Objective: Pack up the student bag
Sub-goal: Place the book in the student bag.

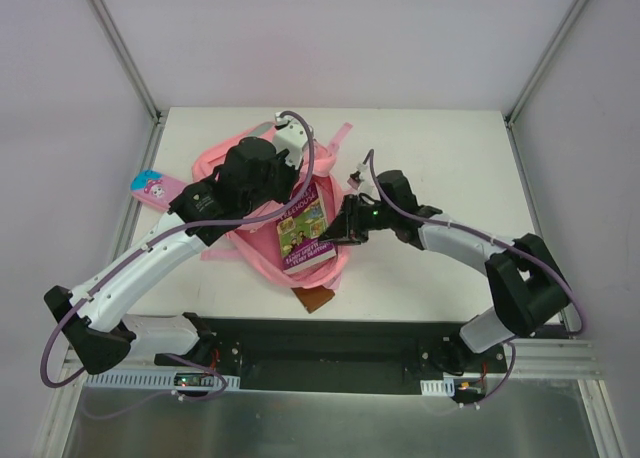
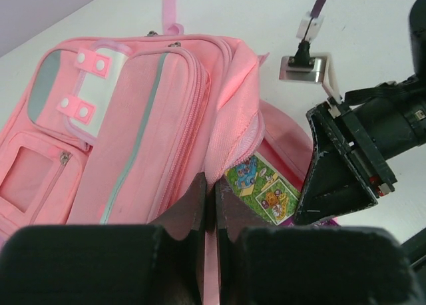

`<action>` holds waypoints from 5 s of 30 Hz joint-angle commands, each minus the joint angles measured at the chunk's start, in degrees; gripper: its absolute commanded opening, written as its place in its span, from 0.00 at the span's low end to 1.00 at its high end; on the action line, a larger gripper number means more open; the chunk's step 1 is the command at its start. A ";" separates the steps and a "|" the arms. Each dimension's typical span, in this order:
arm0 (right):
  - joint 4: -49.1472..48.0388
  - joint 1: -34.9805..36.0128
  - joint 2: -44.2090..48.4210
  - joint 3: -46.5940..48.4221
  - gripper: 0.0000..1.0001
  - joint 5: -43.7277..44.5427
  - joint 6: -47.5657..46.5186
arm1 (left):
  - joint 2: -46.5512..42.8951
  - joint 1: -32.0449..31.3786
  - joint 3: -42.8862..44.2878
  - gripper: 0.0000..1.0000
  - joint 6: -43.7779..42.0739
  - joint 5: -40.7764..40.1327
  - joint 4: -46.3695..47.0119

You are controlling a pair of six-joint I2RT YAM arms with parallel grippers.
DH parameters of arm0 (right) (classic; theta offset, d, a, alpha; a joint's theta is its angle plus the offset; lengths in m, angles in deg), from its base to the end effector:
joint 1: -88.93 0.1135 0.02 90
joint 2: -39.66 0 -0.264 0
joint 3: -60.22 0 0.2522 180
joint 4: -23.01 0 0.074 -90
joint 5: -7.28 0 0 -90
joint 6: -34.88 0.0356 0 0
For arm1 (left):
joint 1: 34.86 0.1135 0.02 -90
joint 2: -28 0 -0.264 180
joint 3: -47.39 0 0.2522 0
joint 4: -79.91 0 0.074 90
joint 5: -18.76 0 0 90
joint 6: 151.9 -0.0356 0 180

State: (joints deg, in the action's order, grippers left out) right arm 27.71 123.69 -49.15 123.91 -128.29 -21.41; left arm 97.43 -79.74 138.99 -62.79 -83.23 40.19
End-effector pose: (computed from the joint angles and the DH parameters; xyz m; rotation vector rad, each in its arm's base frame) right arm 0.2555 0.2083 0.2212 -0.5651 2.2325 1.5065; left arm 0.1927 -0.1814 0.4230 0.5972 1.7864 -0.3324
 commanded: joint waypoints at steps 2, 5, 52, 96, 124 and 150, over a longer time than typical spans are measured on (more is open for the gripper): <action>-12.56 0.13 4.98 1.39 0.01 3.28 6.62 | -1.76 0.94 0.20 0.00 0.09 -1.20 5.92; -14.40 -0.49 1.20 4.55 0.01 1.35 8.90 | -1.14 0.94 0.47 0.00 0.36 -0.41 6.00; -36.91 5.22 -16.65 2.89 0.84 13.48 17.87 | -1.75 0.94 -1.12 0.00 0.71 2.84 6.44; -47.03 3.21 -23.06 12.52 0.02 14.37 20.69 | -3.95 0.94 -3.31 0.00 -0.25 3.99 6.71; -37.70 -0.05 -14.30 4.05 0.81 15.15 15.95 | -3.07 0.85 -7.18 0.00 -0.87 9.61 8.64; 11.06 -1.45 20.01 -7.57 0.88 42.48 -8.58 | 4.66 0.68 -13.16 0.00 4.66 18.05 11.45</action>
State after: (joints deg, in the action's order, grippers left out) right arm 25.68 122.66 -29.57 112.89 -95.11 -23.88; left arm 99.68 -78.76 126.36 -61.74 -68.63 47.71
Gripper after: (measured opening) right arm 0.909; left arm 0.022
